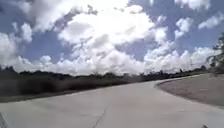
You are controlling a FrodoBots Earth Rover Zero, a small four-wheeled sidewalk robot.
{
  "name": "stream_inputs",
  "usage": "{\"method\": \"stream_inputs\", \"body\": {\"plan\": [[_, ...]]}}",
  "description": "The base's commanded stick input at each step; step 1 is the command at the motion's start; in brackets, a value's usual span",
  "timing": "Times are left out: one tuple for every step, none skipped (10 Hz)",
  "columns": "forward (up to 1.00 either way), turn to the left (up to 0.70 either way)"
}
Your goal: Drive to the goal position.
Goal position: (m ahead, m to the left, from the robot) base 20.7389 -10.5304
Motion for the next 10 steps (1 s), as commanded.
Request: {"method": "stream_inputs", "body": {"plan": [[1.0,0.0],[1.0,0.0],[1.0,0.0],[1.0,0.0],[1.0,0.0],[1.0,0.0],[1.0,0.0],[1.0,0.0],[1.0,0.0],[1.0,0.0]]}}
